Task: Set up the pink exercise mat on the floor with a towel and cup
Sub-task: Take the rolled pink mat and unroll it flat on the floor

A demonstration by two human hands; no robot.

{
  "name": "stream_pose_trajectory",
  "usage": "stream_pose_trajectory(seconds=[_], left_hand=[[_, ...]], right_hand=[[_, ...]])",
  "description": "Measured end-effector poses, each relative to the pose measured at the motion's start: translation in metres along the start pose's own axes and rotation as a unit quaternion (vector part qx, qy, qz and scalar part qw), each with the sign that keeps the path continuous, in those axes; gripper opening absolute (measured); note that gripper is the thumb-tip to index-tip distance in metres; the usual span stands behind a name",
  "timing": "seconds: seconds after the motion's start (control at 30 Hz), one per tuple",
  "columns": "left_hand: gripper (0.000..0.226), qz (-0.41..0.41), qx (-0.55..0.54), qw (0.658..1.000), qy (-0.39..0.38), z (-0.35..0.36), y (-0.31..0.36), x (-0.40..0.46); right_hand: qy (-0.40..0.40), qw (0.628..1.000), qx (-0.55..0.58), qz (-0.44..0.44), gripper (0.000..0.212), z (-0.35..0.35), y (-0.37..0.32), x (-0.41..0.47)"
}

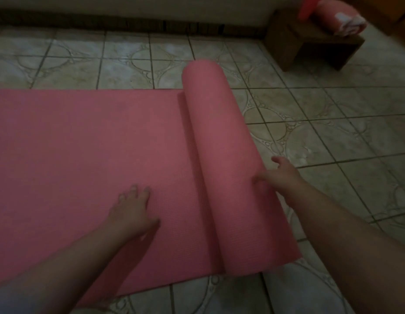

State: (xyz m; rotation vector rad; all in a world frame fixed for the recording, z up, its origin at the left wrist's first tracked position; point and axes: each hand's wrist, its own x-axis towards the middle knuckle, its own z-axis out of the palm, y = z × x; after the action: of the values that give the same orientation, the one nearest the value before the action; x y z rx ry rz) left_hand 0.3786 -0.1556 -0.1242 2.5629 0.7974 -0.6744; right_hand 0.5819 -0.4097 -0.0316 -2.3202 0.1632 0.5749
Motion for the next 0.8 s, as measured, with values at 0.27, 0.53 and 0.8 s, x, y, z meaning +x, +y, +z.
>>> stream_pose_trajectory(seconds=[0.27,0.53,0.8], left_hand=[[0.094,0.066,0.034,0.997,-0.008,0.000,0.049,0.014],[0.129,0.053,0.060,0.996,-0.046,0.012,0.042,0.013],[0.128,0.027,0.067,0.997,-0.031,0.009,0.009,0.006]], right_hand=[[-0.066,0.997,0.032,0.013,0.132,-0.006,0.016,-0.003],[-0.054,0.998,-0.012,-0.007,0.094,-0.014,0.020,0.013],[-0.154,0.987,0.020,-0.032,0.057,0.002,-0.011,-0.007]])
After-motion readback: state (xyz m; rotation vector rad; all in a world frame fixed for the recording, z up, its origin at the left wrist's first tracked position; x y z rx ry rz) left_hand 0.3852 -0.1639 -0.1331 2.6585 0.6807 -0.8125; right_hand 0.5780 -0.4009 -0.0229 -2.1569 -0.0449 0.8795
